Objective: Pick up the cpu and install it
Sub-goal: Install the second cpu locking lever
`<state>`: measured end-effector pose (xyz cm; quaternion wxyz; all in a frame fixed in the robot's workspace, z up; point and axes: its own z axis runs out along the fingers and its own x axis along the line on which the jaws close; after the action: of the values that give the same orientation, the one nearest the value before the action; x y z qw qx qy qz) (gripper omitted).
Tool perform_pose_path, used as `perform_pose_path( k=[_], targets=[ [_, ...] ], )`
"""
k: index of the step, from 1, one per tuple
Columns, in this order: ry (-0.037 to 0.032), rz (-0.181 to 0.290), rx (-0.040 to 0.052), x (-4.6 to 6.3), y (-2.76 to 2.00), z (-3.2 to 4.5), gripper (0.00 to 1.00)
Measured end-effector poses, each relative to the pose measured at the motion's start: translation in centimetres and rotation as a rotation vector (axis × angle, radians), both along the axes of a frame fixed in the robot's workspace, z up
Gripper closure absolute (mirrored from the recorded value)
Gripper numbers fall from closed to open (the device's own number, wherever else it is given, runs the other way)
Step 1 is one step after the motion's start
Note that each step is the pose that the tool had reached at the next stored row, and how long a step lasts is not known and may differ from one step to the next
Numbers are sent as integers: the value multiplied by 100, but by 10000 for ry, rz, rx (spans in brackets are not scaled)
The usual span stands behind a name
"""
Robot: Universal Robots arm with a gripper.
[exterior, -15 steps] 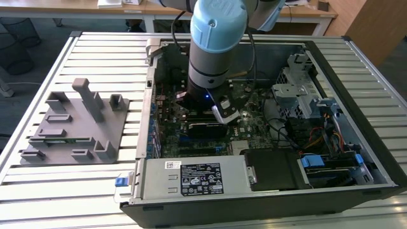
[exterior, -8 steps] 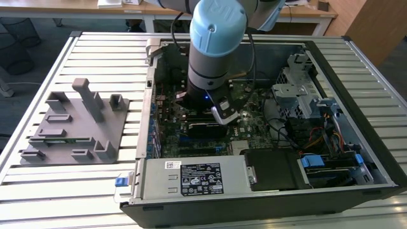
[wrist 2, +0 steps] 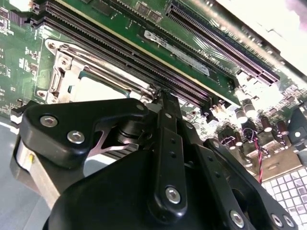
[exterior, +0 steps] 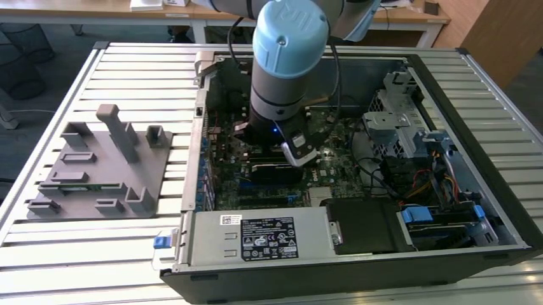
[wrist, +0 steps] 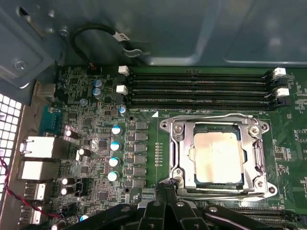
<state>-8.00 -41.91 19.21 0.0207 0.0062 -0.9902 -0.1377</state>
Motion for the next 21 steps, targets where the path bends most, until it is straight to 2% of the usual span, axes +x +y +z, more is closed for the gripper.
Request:
perform_pose_path(
  k=[12, 21],
  targets=[
    [-1, 0, 77, -19, 12, -28, 89],
    [0, -1, 85, -28, 32, -18, 89]
  ],
)
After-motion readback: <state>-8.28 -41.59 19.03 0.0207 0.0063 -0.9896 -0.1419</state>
